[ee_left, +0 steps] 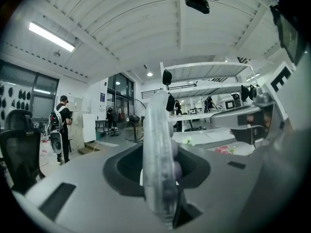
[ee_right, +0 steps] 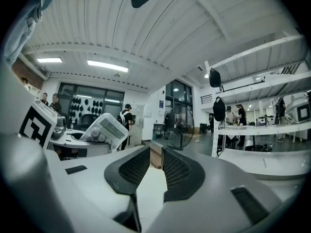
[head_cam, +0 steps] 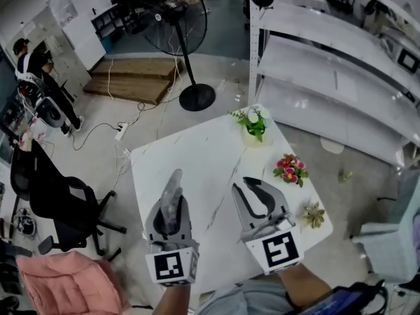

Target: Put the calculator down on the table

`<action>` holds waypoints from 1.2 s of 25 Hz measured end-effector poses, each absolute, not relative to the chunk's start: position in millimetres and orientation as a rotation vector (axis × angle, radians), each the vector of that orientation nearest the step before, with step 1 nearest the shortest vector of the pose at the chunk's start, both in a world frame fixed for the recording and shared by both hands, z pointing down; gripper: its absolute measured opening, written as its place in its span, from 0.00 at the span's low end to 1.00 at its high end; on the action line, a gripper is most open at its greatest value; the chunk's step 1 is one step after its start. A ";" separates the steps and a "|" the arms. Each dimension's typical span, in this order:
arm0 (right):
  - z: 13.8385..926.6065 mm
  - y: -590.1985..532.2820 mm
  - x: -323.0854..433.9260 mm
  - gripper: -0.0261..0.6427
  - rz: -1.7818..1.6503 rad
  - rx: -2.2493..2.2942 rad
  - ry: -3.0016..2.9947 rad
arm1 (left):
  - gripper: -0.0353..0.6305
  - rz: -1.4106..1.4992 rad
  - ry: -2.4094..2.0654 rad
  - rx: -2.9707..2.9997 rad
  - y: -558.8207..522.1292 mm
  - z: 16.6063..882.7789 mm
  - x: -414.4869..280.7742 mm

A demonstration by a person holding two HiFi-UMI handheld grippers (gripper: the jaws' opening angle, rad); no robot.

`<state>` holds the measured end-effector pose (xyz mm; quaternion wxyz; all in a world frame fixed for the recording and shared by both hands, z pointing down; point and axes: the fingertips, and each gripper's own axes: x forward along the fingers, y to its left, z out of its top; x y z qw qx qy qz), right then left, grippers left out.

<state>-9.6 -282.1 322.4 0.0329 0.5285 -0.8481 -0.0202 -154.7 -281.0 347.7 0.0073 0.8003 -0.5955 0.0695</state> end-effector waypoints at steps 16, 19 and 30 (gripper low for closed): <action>410.8 -318.0 21.3 0.18 0.191 1.516 -2.510 | 0.25 0.503 -1.691 2.301 -301.1 501.6 -114.8; 424.3 -320.5 23.6 0.17 0.225 1.497 -2.494 | 0.25 0.563 -1.663 2.251 -298.1 526.5 -114.2; 457.0 -330.2 26.4 0.17 0.305 1.455 -2.464 | 0.26 0.642 -1.581 2.142 -298.2 576.4 -108.5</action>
